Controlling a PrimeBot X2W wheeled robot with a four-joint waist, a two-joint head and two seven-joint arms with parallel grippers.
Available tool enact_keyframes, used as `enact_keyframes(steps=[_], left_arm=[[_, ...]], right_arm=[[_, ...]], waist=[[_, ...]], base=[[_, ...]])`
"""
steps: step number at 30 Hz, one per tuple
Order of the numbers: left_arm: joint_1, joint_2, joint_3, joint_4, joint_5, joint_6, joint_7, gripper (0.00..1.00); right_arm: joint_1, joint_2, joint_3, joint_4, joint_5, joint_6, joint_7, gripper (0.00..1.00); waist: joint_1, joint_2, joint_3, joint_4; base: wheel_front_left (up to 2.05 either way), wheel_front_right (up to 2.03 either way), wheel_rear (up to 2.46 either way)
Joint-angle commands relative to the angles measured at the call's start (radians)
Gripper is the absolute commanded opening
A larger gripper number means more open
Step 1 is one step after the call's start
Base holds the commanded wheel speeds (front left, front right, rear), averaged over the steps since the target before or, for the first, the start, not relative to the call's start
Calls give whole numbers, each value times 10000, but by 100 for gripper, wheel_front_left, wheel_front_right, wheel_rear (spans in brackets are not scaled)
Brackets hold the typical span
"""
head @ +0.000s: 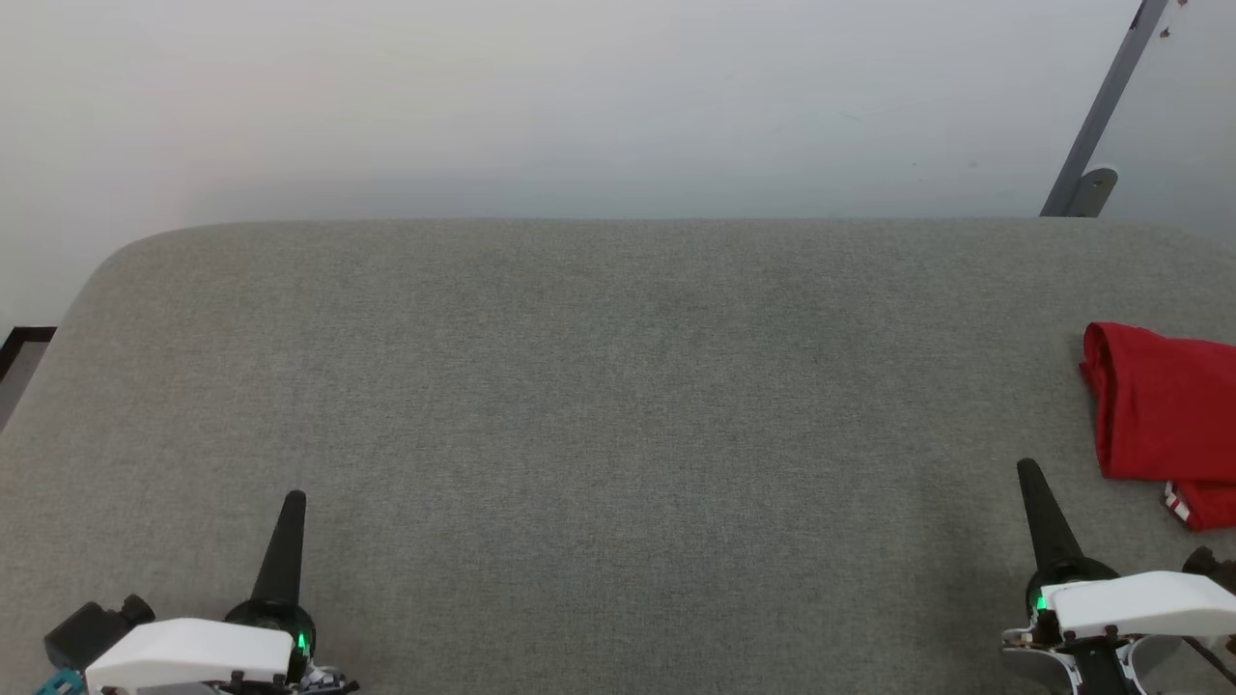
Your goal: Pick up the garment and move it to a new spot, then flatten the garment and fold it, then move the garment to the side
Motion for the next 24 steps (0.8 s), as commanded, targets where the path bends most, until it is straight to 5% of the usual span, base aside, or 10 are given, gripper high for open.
enact_keyframes(steps=[1, 24], left_arm=[[-323, 2, 93, -26, -241, 12, 73, 0], [-745, -342, 415, 287, -1661, 17, 614, 0]], right_arm=[[-224, -18, 7, -62, 267, 1, 93, 0], [-500, -9, 16, 54, 2136, 1, 544, 0]], waist=[[0, -1, 5, -14], [0, -1, 80, -217]], base=[[0, 0, 0], [0, 0, 0]])
